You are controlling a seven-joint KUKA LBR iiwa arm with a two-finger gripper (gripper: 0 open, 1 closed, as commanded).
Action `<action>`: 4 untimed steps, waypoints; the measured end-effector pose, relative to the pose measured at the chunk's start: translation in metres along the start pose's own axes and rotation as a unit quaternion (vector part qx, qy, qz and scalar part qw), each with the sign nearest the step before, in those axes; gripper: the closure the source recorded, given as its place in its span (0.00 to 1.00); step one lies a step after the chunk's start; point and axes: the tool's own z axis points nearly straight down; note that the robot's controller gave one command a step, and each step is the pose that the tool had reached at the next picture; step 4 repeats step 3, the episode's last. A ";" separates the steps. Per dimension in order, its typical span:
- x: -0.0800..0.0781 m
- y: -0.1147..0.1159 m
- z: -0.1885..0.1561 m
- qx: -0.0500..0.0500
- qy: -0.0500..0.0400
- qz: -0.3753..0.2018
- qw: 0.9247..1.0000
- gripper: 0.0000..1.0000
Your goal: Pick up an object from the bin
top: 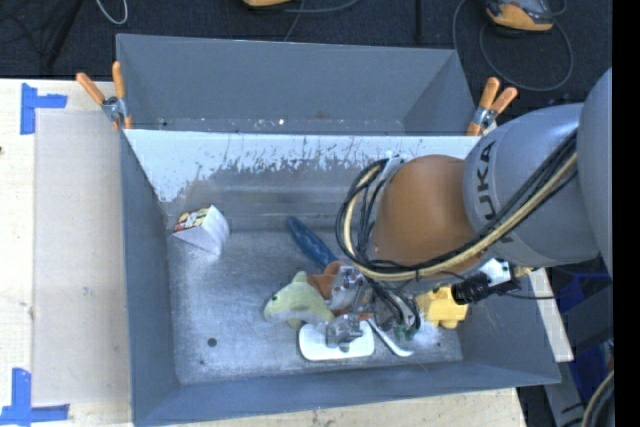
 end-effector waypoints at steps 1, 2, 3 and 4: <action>0.000 0.000 0.000 0.000 0.000 0.000 1.000 1.00; 0.001 0.000 -0.004 0.000 -0.001 0.000 1.000 1.00; 0.001 -0.001 -0.022 0.001 -0.008 0.001 1.000 1.00; 0.001 -0.001 -0.022 0.001 -0.008 0.001 1.000 1.00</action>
Offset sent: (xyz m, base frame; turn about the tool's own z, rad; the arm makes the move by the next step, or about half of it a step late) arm 0.0001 0.0001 0.0926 0.0001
